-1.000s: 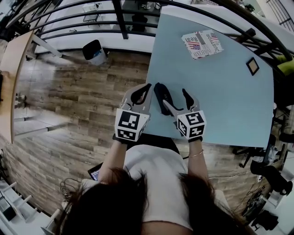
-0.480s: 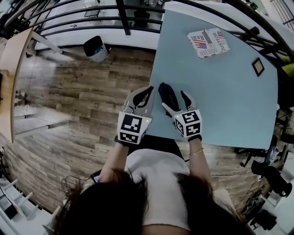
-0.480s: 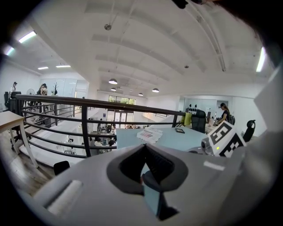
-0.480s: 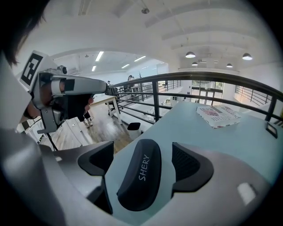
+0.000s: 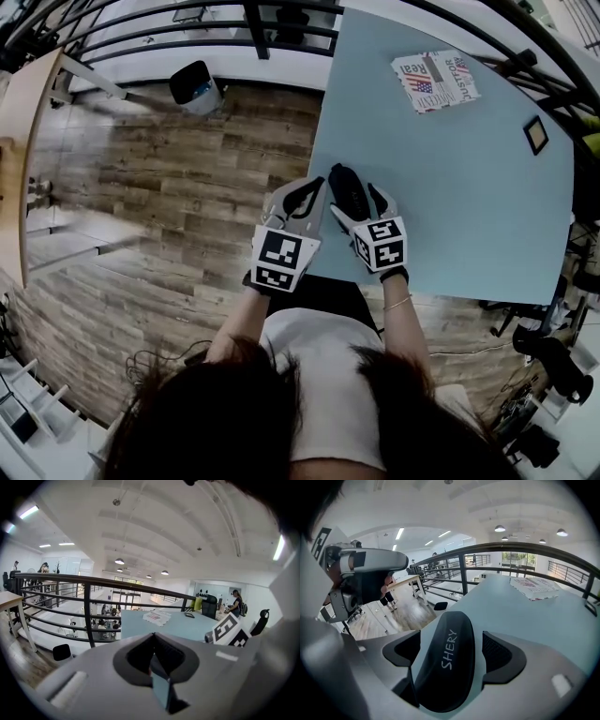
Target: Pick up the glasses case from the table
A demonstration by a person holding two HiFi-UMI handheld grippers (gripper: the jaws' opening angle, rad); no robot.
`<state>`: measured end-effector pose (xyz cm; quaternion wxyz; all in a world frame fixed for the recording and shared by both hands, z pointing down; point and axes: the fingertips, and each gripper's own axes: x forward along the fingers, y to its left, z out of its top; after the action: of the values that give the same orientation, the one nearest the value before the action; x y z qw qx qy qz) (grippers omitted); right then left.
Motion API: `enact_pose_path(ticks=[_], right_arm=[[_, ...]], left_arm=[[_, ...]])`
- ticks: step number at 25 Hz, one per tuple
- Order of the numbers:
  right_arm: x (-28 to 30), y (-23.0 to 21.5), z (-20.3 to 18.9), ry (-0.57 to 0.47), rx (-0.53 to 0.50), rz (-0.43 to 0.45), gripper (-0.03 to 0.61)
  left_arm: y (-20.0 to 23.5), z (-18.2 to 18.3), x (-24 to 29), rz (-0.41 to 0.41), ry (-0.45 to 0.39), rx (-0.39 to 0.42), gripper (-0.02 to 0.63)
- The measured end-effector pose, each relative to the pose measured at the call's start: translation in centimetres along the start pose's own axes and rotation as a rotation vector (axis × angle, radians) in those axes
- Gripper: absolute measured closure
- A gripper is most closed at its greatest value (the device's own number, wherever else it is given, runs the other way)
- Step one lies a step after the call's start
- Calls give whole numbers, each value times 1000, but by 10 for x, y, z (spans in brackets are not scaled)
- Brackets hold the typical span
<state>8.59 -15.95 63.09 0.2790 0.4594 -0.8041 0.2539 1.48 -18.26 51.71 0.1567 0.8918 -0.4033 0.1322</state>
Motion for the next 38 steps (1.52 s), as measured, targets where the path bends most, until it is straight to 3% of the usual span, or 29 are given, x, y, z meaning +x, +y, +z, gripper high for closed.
enact_pose_path(ticks=[14,38], right_arm=[[32,4,-27,118,-25,-31,193],[31,-5,-26,106,11,-77,209]], left_arm=[[2,-14,7,-1,26,-30,557],[3,-22,7,3,38,-45,557]])
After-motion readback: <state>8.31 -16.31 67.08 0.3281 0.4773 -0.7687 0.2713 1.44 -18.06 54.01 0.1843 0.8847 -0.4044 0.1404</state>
